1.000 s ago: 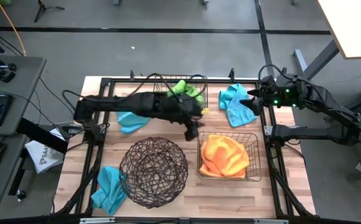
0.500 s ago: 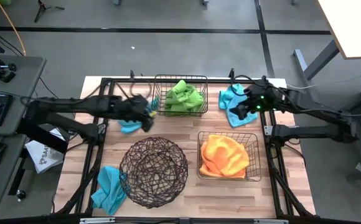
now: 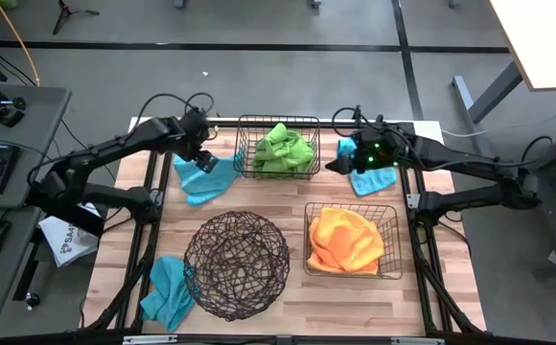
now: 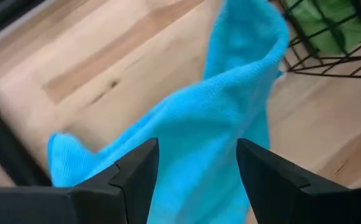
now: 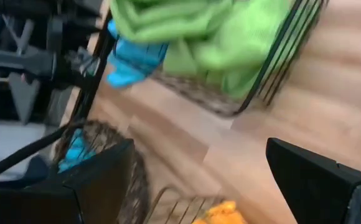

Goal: Sort microfiber towel by color & place in baskets
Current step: Put the top left blue towel into the bottom wire basket

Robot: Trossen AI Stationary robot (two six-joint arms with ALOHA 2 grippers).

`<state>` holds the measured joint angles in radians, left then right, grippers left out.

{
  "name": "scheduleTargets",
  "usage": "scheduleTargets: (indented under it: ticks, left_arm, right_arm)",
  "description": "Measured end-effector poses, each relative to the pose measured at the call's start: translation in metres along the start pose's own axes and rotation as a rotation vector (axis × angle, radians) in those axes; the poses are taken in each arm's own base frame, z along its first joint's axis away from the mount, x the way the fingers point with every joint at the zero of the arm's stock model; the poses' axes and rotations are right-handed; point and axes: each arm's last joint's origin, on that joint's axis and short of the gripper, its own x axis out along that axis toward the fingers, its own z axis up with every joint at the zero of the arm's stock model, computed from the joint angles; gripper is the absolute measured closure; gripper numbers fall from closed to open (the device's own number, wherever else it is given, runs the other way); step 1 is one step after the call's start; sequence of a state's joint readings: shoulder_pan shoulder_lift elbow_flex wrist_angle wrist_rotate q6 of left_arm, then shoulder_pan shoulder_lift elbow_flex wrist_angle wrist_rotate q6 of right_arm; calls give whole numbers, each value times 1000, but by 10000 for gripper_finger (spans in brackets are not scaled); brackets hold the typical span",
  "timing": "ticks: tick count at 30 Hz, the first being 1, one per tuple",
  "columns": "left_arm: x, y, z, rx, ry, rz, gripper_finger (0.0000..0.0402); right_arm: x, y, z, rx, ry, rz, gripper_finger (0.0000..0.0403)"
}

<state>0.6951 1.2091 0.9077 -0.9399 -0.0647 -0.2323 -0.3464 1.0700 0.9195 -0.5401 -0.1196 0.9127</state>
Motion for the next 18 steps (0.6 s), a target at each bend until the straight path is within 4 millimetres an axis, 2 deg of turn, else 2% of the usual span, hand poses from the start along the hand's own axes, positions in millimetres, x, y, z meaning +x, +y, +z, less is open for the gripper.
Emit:
scheduleTargets:
  ticks: [7,13,18]
  left_arm:
    - [16,3,10,56,29,-70,197]
    - [17,3,9,142,43,-64,197]
    - [17,2,17,105,-33,-75,197]
  right_arm:
    - [12,0,-3,90,144,46,45]
    - [13,0,-3,91,149,46,45]
    - [13,0,-3,88,149,47,45]
